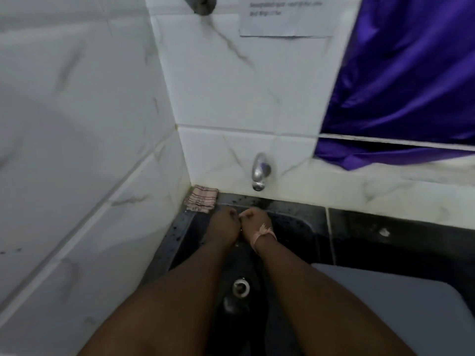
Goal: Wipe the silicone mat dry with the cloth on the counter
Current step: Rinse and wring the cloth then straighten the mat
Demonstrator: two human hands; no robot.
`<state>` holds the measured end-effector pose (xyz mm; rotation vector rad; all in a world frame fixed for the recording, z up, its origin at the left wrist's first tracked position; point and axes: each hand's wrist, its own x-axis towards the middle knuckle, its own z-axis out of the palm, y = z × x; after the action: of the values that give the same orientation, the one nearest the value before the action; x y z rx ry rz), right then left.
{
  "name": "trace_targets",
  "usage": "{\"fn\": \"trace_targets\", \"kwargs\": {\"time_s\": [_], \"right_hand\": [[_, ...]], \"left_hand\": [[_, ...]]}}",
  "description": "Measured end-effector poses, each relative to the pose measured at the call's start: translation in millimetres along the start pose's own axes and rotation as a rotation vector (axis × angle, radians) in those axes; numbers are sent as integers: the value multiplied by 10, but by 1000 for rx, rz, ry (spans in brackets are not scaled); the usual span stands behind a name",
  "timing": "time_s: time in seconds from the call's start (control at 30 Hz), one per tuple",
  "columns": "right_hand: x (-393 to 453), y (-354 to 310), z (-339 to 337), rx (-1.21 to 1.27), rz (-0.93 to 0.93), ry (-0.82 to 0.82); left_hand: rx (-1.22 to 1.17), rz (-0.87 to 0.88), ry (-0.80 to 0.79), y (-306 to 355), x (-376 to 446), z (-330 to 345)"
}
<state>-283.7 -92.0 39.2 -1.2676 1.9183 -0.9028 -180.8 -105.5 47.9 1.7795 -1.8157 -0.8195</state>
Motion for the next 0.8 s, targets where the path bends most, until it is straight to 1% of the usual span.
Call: {"fn": "trace_targets", "kwargs": {"time_s": [0.1,0.2,0.33,0.43,0.57,0.7,0.8], "right_hand": [[-406,405,-518,-49,-3,19],[-839,980,-1050,-131,16,36],[-1480,1877,-1785,-176,138,118],[-1855,2437,-2287,-191,232,202],[-2211,2948,-2765,-169,332,320],[-2370,3272,-3052,-183,463,298],[-2425,3437,-3188,-157,586,259]], "left_hand": [[-12,34,-40,237,-453,395],[-40,49,-126,452,-960,888],[-30,54,-267,657,-1641,1487],[-23,105,-328,801,-1968,1735],[-41,29,-396,872,-2201,1905],[46,-40,-418,742,-2254,2032],[81,-189,-456,632,-2196,2129]]}}
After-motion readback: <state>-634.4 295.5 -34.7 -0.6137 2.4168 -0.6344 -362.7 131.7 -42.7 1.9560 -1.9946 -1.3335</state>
